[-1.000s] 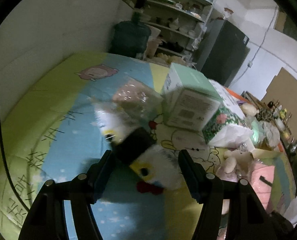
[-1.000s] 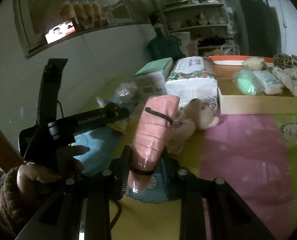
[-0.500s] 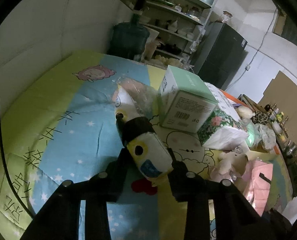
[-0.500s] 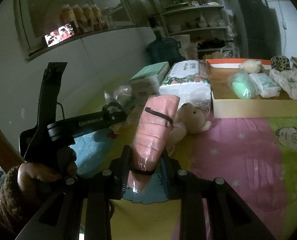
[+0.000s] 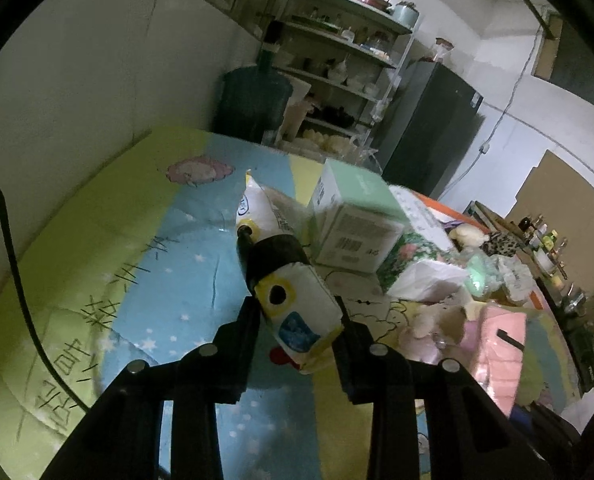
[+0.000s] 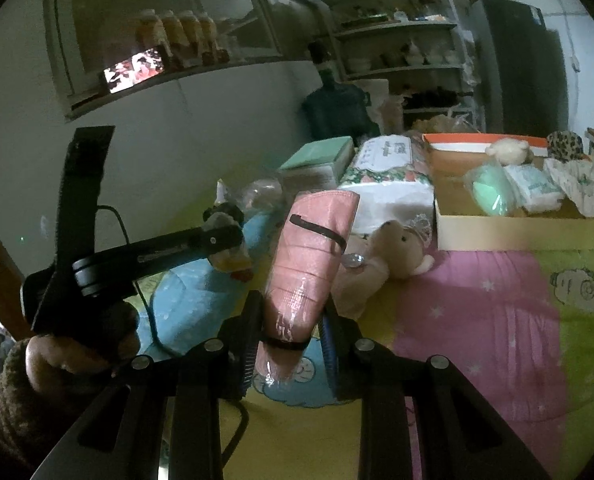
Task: Organize soft objects
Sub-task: 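Carry the snack bag and pink pillow over the cardboard tray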
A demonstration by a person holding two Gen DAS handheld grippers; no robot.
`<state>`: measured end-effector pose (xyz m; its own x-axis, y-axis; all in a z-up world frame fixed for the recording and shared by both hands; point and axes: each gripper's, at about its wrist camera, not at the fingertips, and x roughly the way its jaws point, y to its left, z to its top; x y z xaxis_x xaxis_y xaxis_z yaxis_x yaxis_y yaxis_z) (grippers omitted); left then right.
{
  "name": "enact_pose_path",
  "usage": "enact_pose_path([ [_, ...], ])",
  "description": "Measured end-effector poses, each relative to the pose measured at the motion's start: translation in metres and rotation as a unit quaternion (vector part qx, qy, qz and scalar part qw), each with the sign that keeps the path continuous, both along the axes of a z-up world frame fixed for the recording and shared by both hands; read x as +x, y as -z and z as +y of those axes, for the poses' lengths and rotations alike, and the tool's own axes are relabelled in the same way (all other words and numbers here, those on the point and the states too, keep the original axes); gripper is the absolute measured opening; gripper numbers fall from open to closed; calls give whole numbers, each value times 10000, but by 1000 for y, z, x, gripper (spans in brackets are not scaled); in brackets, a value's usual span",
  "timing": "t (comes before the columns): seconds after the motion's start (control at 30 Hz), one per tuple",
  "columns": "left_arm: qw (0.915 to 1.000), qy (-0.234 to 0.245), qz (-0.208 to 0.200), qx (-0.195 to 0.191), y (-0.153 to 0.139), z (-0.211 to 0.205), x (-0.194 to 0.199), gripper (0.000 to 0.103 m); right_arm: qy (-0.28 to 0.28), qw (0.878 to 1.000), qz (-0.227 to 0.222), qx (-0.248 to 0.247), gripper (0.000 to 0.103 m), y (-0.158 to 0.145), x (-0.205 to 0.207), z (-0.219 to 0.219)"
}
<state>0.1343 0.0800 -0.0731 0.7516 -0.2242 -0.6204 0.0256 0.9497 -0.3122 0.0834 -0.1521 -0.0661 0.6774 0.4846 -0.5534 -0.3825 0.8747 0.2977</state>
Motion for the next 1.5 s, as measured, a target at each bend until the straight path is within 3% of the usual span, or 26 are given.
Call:
enact_pose_path([
  [0.37,9979,436,-483,77,-40,-25,-24,35,74,9993,-370,37,28,-24,-10,-11],
  [0.8,9896,1127,-883,170,-78,-97,-13,35,691,9942,-826,7,28,-57,-7,-72],
  [1.2,9802,1699,-967,303,-93,-172,14,35,1339,9842,-1155,-48,28,-78,5,-142],
  [1.5,9746,2026,-882,359,-89,-222,37,33,1751,9769,-1222,-65,28,-81,15,-191],
])
